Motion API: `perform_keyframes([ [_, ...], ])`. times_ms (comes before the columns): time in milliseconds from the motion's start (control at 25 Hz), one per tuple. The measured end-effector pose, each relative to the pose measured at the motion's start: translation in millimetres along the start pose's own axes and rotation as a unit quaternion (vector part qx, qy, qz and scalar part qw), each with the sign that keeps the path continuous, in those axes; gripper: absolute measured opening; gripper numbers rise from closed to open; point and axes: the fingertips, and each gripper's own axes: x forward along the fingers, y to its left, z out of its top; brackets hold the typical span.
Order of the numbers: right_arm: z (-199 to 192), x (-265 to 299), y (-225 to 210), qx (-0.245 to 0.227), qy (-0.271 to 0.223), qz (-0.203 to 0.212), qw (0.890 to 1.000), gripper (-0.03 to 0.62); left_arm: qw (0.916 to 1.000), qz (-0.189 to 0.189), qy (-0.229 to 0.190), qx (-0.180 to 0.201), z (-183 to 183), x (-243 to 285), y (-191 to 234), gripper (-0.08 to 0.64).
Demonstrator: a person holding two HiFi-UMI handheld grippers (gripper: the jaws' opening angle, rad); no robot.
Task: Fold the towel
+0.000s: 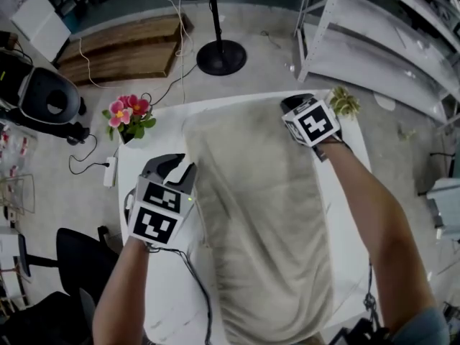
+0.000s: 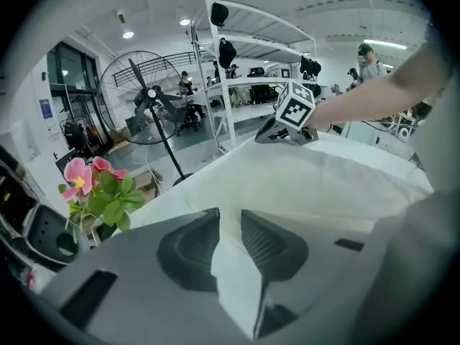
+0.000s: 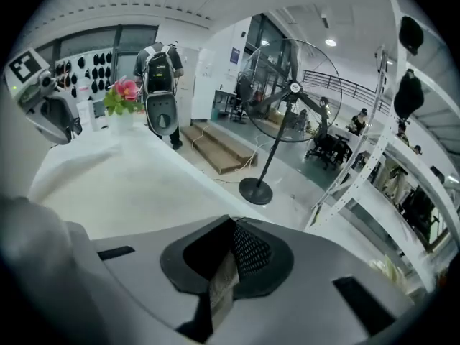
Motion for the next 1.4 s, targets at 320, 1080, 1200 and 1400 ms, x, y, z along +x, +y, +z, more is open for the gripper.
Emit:
perform_keyframes([
  [320,39,-60,40,0.035,-0.107,0.027,0.993,0.083,0.9993,-0.001,-0.036,0.011,-7,-34,-20,0.098],
  [1080,-126,-324,226,-0.025,-0.155,0.116,0.981,0.083,0.988,0.004,-0.148,0.045,-104,-200,-236,0.125],
  [1200,-177,-360,259,-0.043,-0.144,0.13,0.98,0.084,0.9886,0.007,-0.138,0.059,-139,-218,-281,0.132],
  [1400,-246,-419,309,-0.09,-0.149,0.181,0.968,0.103,0.9887,0.008,-0.13,0.075,-189,-239,-335,0.153],
])
